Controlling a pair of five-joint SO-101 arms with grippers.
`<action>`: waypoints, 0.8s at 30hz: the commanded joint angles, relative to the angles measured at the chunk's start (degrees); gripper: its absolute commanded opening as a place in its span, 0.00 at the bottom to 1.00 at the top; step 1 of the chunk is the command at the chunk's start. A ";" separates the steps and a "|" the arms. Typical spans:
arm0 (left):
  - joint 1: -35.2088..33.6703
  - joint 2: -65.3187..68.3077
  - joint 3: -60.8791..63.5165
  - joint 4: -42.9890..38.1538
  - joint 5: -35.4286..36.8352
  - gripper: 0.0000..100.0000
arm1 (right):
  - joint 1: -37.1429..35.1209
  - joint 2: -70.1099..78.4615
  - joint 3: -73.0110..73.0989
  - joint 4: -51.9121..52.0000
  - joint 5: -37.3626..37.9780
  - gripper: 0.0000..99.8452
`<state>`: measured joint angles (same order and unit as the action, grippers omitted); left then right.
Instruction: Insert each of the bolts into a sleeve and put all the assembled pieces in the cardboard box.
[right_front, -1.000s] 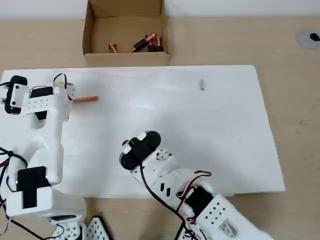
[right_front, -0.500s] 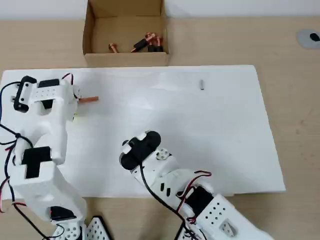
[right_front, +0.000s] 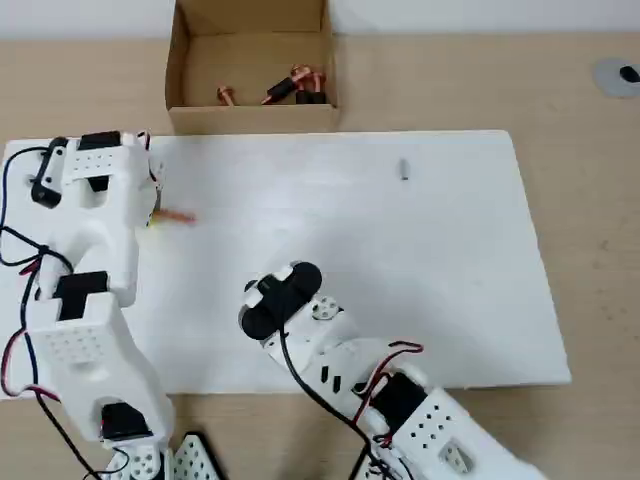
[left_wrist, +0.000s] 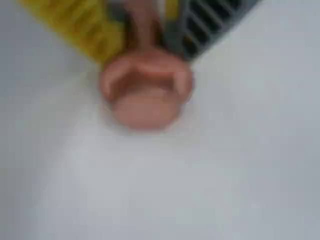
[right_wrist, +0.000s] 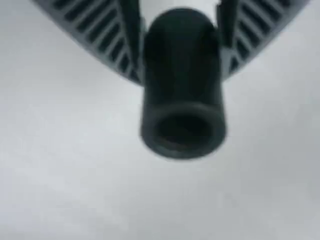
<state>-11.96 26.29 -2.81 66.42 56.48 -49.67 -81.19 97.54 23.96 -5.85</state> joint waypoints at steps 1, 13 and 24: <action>-0.18 1.01 -1.05 1.32 -1.23 0.00 | -0.66 -1.54 -0.13 0.09 0.44 0.01; -1.23 0.92 -24.79 22.15 -7.47 0.00 | -0.66 -1.54 -0.13 0.09 0.44 0.01; -2.99 -7.96 -40.53 34.20 -18.20 0.00 | -0.66 -1.54 -0.13 0.09 0.44 0.01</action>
<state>-13.63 26.20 -40.97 99.82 40.48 -49.67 -81.19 97.54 23.96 -5.85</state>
